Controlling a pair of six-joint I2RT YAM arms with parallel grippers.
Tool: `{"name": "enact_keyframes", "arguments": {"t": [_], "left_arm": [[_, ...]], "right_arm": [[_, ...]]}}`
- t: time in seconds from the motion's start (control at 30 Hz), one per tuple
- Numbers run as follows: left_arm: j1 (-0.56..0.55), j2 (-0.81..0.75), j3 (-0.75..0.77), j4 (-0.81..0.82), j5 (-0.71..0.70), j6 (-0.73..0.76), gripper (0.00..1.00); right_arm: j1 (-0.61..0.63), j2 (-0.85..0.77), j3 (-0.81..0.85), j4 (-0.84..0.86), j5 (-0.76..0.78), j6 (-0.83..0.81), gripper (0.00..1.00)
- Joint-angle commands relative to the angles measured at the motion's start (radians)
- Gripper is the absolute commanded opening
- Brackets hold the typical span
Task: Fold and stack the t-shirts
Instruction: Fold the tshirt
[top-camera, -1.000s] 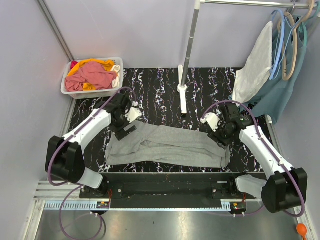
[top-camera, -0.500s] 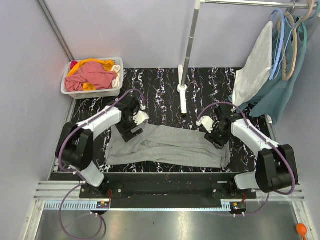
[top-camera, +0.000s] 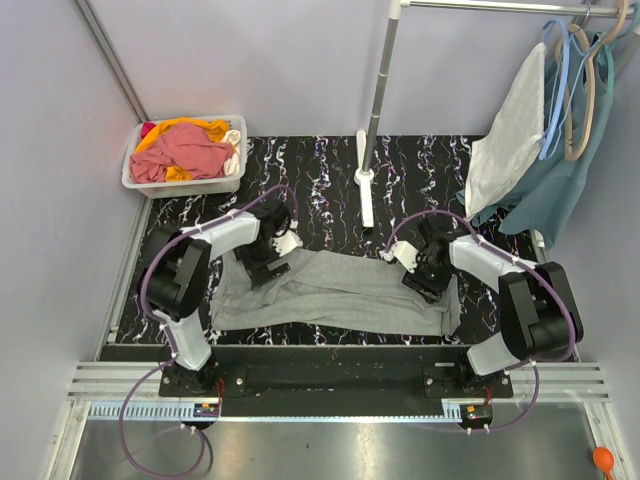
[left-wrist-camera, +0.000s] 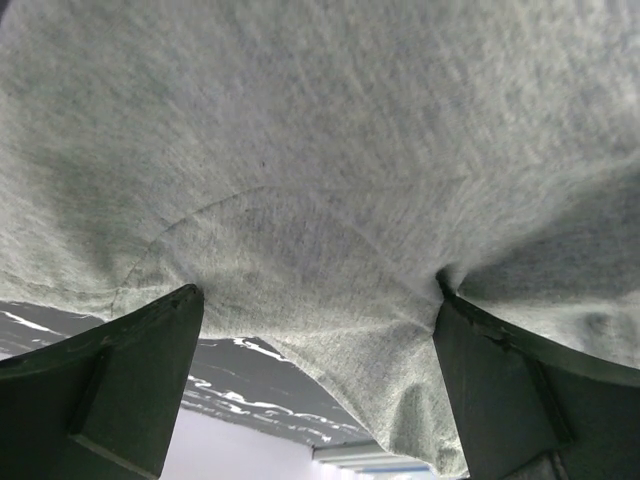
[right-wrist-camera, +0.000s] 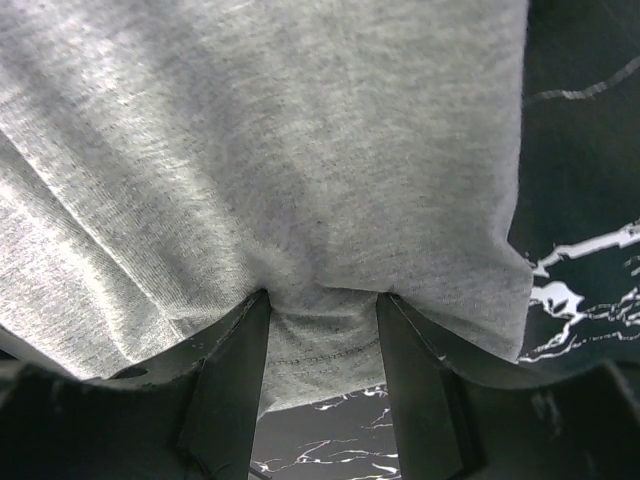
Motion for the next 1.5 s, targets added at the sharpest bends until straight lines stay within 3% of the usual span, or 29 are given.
{"name": "enact_keyframes", "arguments": {"t": [0.0,0.3,1.03,1.47], "left_arm": [[0.001,0.1,0.036,0.056,-0.085,-0.011,0.99],[0.01,0.25,0.204,0.073,-0.129,0.044,0.99],[0.039,0.571,0.79,0.087,-0.188,0.222,0.99],[0.056,0.684,0.917,0.34,-0.241,0.403,0.99]], "right_arm": [[0.052,0.025,-0.021,0.017,-0.029,-0.023,0.56],[0.11,-0.014,-0.046,0.008,-0.043,0.006,0.55],[0.185,0.025,-0.02,0.017,-0.049,0.095,0.56],[0.336,0.135,0.057,0.053,-0.059,0.198,0.55]]}}
